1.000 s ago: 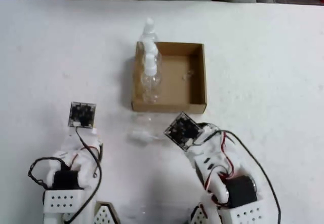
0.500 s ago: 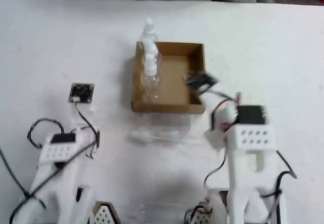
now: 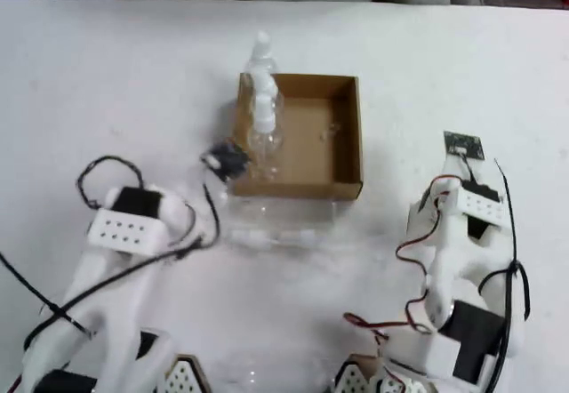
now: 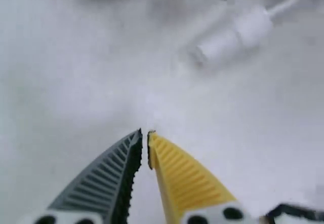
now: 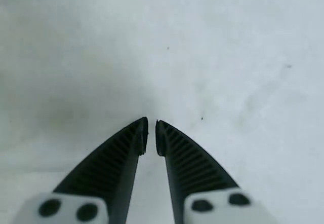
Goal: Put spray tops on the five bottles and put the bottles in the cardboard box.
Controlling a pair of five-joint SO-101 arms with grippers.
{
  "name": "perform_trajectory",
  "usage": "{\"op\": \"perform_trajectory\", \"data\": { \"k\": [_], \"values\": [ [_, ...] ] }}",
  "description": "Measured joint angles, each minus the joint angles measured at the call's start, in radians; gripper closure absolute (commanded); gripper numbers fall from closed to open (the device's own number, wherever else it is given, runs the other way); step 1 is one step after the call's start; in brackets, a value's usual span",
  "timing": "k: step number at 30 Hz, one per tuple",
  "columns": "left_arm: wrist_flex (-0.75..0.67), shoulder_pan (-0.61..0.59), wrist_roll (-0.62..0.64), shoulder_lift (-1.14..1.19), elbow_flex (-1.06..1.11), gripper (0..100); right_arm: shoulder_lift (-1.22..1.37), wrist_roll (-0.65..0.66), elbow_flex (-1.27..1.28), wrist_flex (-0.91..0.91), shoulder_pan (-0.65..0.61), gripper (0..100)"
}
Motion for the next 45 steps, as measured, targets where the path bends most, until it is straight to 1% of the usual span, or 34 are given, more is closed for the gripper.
{"op": "perform_trajectory", "data": {
  "k": [2,5,7,10,12,15,17,19,21,24,27,29,31,36,39,42,45],
  "values": [
    [0.109,0.081,-0.098,-0.025,-0.020,97,0.028,0.000,-0.003,-0.017,0.002,98.1],
    [0.249,0.245,-0.212,-0.058,-0.023,98,0.052,0.000,-0.003,-0.032,-0.002,98.1],
    [0.276,0.353,-0.230,-0.094,-0.015,98,0.058,0.000,-0.008,-0.038,0.000,98.1],
    [0.281,0.493,-0.238,-0.180,0.051,98,0.064,0.000,-0.012,-0.040,0.000,98.1],
    [0.273,0.526,-0.239,-0.261,0.121,98,0.064,0.000,-0.012,-0.040,0.000,98.1],
    [0.232,0.511,-0.259,-0.400,0.230,98,0.066,0.000,-0.012,-0.040,0.000,98.1],
    [0.226,0.476,-0.295,-0.486,0.292,98,0.066,0.000,-0.012,-0.040,0.000,98.1],
    [0.207,0.446,-0.304,-0.559,0.351,98,0.066,0.005,-0.012,-0.040,0.000,98.1],
    [0.172,0.387,-0.304,-0.634,0.394,98,0.066,0.029,-0.012,-0.040,0.000,98.2],
    [0.095,0.238,-0.269,-0.666,0.462,98,0.066,0.058,-0.012,-0.040,-0.012,98.2],
    [0.003,0.060,-0.249,-0.689,0.500,98,0.068,0.149,-0.040,-0.015,-0.049,98.2],
    [-0.046,-0.041,-0.233,-0.694,0.523,98,0.068,0.206,-0.100,0.068,-0.094,98.2],
    [-0.083,-0.112,-0.210,-0.694,0.539,98,0.054,0.255,-0.178,0.198,-0.130,98.2],
    [-0.144,-0.170,-0.144,-0.694,0.539,98,-0.014,0.417,-0.400,0.563,-0.219,98.2],
    [-0.173,-0.206,-0.120,-0.694,0.539,97,-0.031,0.528,-0.453,0.732,-0.276,98.2],
    [-0.195,-0.229,-0.094,-0.694,0.539,97,-0.043,0.628,-0.453,0.756,-0.342,98.2],
    [-0.198,-0.239,-0.075,-0.690,0.539,97,-0.055,0.798,-0.397,0.756,-0.391,98.1]
  ]
}}
